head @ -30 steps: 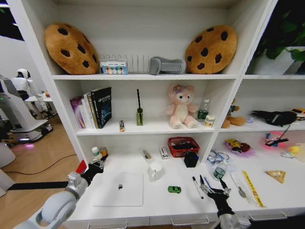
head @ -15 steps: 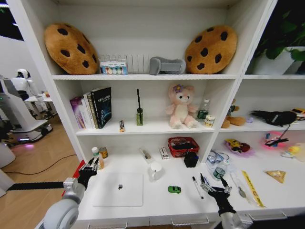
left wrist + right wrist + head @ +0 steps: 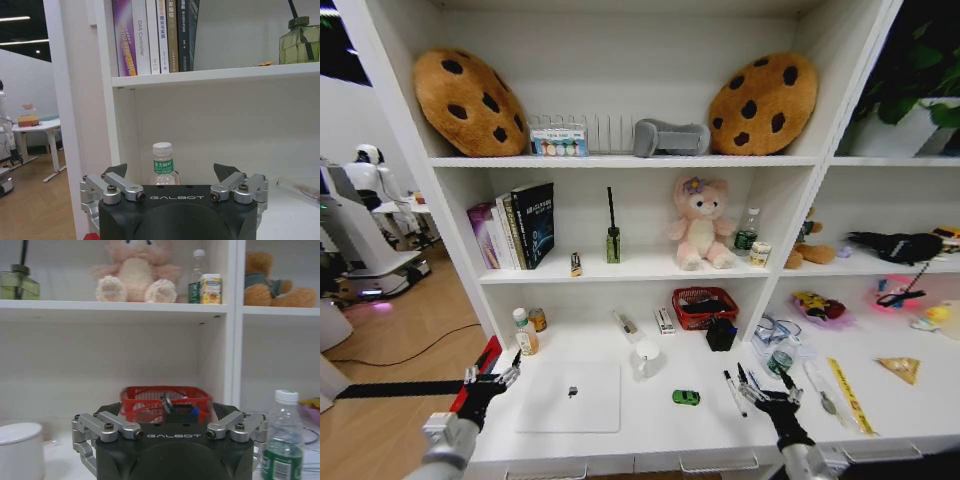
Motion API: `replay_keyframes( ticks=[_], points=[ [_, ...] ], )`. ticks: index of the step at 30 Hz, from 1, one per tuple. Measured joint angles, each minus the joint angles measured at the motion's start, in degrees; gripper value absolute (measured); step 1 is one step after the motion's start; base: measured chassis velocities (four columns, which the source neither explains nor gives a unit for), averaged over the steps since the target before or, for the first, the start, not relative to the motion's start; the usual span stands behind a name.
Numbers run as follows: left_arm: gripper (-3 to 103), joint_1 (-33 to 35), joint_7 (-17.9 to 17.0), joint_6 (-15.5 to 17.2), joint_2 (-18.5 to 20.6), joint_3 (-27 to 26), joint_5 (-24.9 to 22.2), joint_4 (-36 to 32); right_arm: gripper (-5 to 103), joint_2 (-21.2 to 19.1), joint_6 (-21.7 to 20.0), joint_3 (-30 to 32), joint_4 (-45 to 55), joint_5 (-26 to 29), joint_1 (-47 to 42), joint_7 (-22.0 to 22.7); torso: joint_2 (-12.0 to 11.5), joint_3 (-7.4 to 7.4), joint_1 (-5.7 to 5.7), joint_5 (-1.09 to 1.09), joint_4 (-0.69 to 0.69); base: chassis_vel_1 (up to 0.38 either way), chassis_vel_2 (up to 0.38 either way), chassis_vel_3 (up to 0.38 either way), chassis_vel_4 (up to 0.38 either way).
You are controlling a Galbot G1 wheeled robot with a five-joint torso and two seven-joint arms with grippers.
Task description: Organize the objects on the table.
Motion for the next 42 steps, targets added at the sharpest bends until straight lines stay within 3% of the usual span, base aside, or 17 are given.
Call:
replay_keyframes(
  ticks=[3,7,10,13,14,16,17,19,20,22,25,29,32,36,42],
  points=[
    [100,1.2,0.9,-1.0,-0.7,-1.0,0.6,-1.1,100,-0.4,0.7,-0.7,0.0,-0.4,-0.6,-2.9,0.0,0.0,0.0,0.0,0.0,0.0,0.0,0.0,0.0],
    [100,1.6,1.2,-2.1,-0.9,-1.2,1.0,-1.4,100,-0.4,1.0,-1.0,-0.4,-3.5,-0.4,-0.4,0.0,0.0,0.0,0.0,0.0,0.0,0.0,0.0,0.0],
    [100,1.6,1.2,-2.6,-1.0,-1.0,1.3,-1.3,100,-1.6,1.0,-0.6,-0.5,-4.0,-1.7,-2.3,0.0,0.01,0.0,0.01,0.0,0.0,0.0,0.0,0.0],
    [100,1.3,1.2,-4.1,-1.1,-0.2,2.2,-0.6,100,-6.2,1.9,1.2,-1.5,-3.0,-3.0,-8.6,0.0,0.0,0.0,-0.02,-0.02,0.0,0.0,0.0,0.0],
    [100,1.3,1.2,-4.1,-1.1,-0.2,2.2,-0.6,100,-6.2,1.9,1.2,-1.5,-3.0,-3.0,-8.6,0.0,0.0,0.0,-0.02,-0.02,0.0,0.0,0.0,0.0],
    [100,0.8,1.2,-4.1,-2.0,0.5,2.4,0.1,100,-11.5,3.2,2.2,-4.3,-1.4,-2.6,-12.5,0.0,0.01,0.0,0.0,0.01,0.0,0.0,0.0,0.0],
    [100,0.8,1.2,-4.1,-2.0,0.5,2.4,0.1,100,-11.5,3.2,2.2,-4.3,-1.4,-2.6,-12.5,0.0,0.01,0.0,0.0,0.01,0.0,0.0,0.0,0.0],
    [100,0.5,1.2,-4.1,-3.0,1.4,2.8,0.4,100,-15.6,5.0,2.3,-7.8,1.7,-1.5,-18.1,0.0,0.01,0.0,0.01,0.01,0.0,0.0,0.0,0.0],
    [100,0.5,1.2,-4.1,-3.0,1.4,2.8,0.4,100,-15.6,5.0,2.3,-7.8,1.7,-1.5,-18.1,0.0,0.01,0.0,0.01,0.01,0.0,0.0,0.0,0.0],
    [100,0.5,1.3,-4.4,-3.3,2.0,3.6,0.4,103,-18.8,6.6,2.0,-11.2,2.5,0.7,-24.6,0.0,0.01,0.0,0.01,0.0,0.0,0.0,0.0,0.0],
    [100,0.6,1.3,-4.5,-3.4,1.9,4.0,0.4,99,-20.4,5.6,0.1,-12.9,3.7,3.4,-25.4,0.0,0.01,0.0,0.02,0.0,0.0,0.0,0.0,0.0],
    [100,-0.1,1.3,-4.4,-2.3,2.0,3.6,0.7,99,-21.8,2.4,-1.9,-13.0,8.4,5.4,-27.8,0.0,0.01,0.0,0.02,0.02,0.0,0.0,0.0,0.0],
    [100,-1.1,1.3,-4.3,-1.1,2.3,3.1,1.4,99,-22.0,2.2,-1.8,-13.6,9.0,6.2,-29.8,0.0,0.01,0.0,-0.01,-0.04,0.0,0.0,0.0,0.0],
    [100,-1.3,1.3,-4.3,-0.4,2.1,2.6,2.3,99,-22.6,1.2,-2.2,-15.0,9.6,7.9,-31.2,0.0,0.01,0.01,-0.02,0.03,0.0,0.0,0.0,0.0],
    [100,-1.6,1.3,-4.3,0.2,3.1,2.7,2.3,98,-22.7,1.4,-4.5,-20.1,8.7,11.7,-32.8,0.0,0.01,0.01,-0.01,-0.01,0.0,0.0,0.0,0.0]
  ],
)
